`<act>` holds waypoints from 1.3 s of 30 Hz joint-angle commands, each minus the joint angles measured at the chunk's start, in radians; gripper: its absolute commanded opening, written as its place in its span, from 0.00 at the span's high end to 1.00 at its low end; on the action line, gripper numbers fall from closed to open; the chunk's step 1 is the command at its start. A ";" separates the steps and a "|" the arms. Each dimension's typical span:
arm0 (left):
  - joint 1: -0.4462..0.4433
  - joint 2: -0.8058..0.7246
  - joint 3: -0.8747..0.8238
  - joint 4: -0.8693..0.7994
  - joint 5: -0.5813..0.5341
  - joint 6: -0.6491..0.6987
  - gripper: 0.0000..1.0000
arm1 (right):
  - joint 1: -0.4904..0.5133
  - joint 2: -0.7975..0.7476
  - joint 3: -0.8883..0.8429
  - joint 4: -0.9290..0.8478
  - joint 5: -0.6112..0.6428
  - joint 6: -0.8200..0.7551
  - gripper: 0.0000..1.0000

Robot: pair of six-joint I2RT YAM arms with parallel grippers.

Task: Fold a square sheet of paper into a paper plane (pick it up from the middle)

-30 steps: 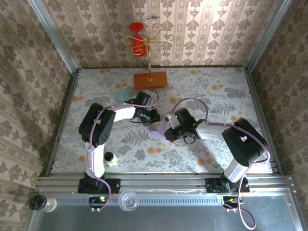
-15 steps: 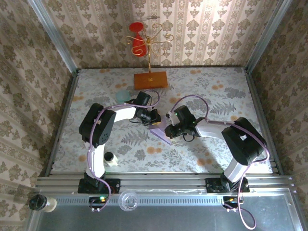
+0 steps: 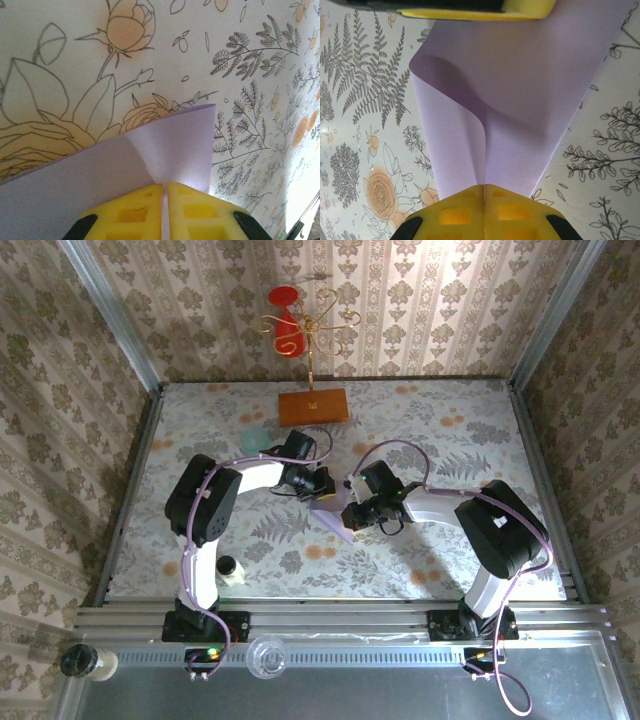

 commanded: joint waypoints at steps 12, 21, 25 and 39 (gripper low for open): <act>0.010 -0.021 -0.018 -0.009 -0.018 -0.006 0.88 | -0.007 0.042 0.042 -0.021 -0.103 0.027 0.92; 0.005 0.007 -0.013 -0.035 -0.019 0.007 0.91 | -0.014 0.053 0.049 -0.031 -0.088 0.023 0.92; 0.005 0.012 -0.014 -0.037 -0.019 0.010 0.92 | -0.014 0.054 0.051 -0.037 -0.077 0.022 0.92; 0.002 0.023 -0.009 -0.043 -0.014 0.014 0.92 | -0.014 0.060 0.053 -0.036 -0.055 0.024 0.92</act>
